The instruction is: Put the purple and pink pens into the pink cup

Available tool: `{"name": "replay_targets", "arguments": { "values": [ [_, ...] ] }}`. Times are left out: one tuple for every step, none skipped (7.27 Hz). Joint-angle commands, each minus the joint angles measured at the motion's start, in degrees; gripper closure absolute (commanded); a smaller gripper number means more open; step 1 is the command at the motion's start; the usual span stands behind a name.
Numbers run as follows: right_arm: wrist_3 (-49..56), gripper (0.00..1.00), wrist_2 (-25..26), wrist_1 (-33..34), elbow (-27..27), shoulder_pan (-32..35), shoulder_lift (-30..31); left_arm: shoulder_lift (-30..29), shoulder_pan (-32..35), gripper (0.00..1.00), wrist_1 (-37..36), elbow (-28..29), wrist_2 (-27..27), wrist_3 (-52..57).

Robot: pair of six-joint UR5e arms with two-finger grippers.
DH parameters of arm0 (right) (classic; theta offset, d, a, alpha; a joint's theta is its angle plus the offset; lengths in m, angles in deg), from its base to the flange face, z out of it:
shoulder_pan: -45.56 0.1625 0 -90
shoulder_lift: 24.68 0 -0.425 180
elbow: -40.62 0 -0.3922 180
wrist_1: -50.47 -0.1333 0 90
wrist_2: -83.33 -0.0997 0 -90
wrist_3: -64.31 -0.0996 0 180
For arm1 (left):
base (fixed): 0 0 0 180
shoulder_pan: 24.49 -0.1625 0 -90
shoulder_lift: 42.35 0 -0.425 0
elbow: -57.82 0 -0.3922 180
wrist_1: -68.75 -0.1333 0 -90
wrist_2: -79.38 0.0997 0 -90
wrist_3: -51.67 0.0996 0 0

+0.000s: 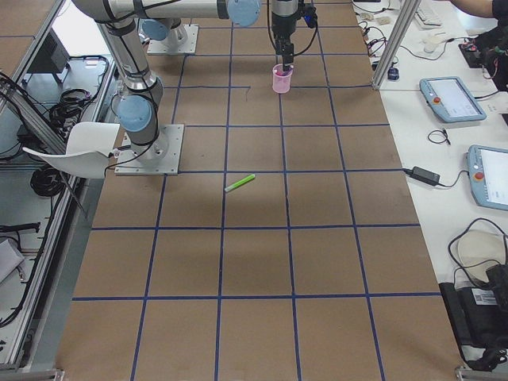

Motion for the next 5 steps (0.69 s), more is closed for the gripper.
{"name": "replay_targets", "arguments": {
  "values": [
    [-0.36, 0.00, -1.14, -0.09, -0.03, 0.18, -0.20, 3.24, -2.90, 0.00, 12.92, 2.73, -1.73, 7.82],
    [-0.28, 0.00, -1.15, -0.09, -0.03, 0.18, -0.29, 3.69, -2.91, 0.00, 13.83, 2.73, -0.34, 10.81],
    [-0.28, 0.00, -1.15, -0.09, -0.12, 0.18, -0.29, 3.69, -2.30, 0.00, 13.75, 2.47, 3.42, 11.18],
    [-0.36, 0.00, -1.24, -0.09, -0.12, 0.18, -0.03, 4.21, -2.20, 0.00, 13.84, 2.73, 0.67, 11.19],
    [-0.37, 0.00, -1.24, -0.09, -0.29, 0.18, -0.03, 4.48, -2.73, 0.00, 15.23, 3.17, -0.14, 11.19]
  ]
}}
